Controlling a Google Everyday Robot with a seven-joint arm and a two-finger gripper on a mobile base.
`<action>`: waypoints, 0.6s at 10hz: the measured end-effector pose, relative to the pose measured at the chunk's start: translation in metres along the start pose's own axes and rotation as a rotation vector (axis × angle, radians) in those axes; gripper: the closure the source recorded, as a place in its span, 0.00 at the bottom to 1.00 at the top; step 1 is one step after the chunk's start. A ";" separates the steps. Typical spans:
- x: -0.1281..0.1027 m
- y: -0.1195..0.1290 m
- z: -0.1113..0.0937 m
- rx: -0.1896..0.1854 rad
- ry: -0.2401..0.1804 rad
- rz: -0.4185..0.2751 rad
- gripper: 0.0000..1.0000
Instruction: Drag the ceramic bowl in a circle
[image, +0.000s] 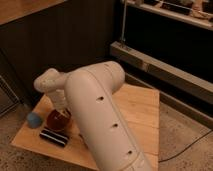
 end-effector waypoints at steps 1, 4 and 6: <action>-0.014 0.005 -0.002 0.004 -0.007 -0.012 1.00; -0.058 0.017 -0.010 0.035 -0.033 -0.047 1.00; -0.085 0.023 -0.017 0.055 -0.049 -0.062 1.00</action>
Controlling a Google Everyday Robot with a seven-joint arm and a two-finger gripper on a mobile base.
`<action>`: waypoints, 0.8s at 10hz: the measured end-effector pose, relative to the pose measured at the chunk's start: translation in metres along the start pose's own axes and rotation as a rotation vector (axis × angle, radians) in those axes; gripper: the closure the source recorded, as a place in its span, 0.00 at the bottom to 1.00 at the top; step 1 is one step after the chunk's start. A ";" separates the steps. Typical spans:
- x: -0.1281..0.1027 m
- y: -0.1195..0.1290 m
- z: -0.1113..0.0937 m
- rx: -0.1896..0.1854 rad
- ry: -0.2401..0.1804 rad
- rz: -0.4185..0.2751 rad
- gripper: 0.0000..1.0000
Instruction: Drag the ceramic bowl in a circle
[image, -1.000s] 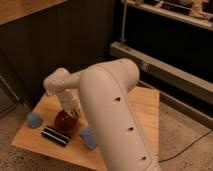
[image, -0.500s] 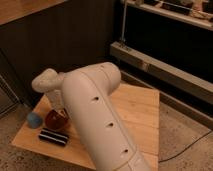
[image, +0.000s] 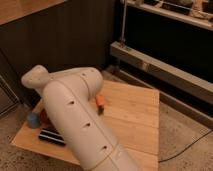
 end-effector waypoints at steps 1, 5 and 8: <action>-0.009 0.001 -0.002 0.007 -0.004 -0.002 1.00; -0.042 -0.017 -0.009 0.050 -0.021 0.025 1.00; -0.052 -0.060 -0.014 0.095 -0.021 0.080 1.00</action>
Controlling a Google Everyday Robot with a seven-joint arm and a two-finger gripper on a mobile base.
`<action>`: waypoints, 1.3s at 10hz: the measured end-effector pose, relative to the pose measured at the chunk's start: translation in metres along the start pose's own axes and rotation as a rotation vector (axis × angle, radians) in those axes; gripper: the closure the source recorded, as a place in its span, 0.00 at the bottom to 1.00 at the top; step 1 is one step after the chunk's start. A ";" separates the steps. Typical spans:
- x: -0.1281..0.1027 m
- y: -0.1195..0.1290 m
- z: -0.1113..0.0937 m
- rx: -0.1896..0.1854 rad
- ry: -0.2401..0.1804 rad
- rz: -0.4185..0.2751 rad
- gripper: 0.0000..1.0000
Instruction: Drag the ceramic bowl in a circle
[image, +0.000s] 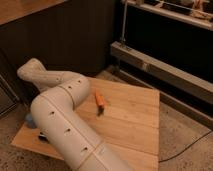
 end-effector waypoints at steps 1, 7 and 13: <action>-0.001 -0.010 0.002 0.007 0.004 0.014 1.00; 0.011 -0.089 0.022 0.062 0.052 0.126 1.00; 0.056 -0.149 0.012 0.052 0.100 0.225 1.00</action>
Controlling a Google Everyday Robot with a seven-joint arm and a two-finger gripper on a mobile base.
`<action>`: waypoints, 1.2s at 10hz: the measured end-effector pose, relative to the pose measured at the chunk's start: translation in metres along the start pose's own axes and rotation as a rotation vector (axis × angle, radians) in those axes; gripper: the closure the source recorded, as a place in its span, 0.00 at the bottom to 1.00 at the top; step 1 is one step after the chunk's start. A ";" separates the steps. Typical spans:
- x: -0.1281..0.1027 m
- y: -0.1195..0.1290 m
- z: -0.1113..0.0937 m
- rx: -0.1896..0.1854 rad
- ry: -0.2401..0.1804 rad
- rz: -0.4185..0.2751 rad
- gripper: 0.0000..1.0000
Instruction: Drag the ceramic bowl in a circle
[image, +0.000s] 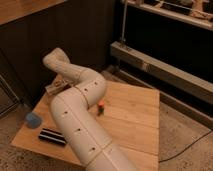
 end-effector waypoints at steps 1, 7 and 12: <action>0.010 -0.003 -0.001 -0.035 0.006 0.021 1.00; 0.097 -0.019 0.031 -0.149 0.081 0.093 1.00; 0.150 0.007 0.023 -0.175 0.074 -0.003 1.00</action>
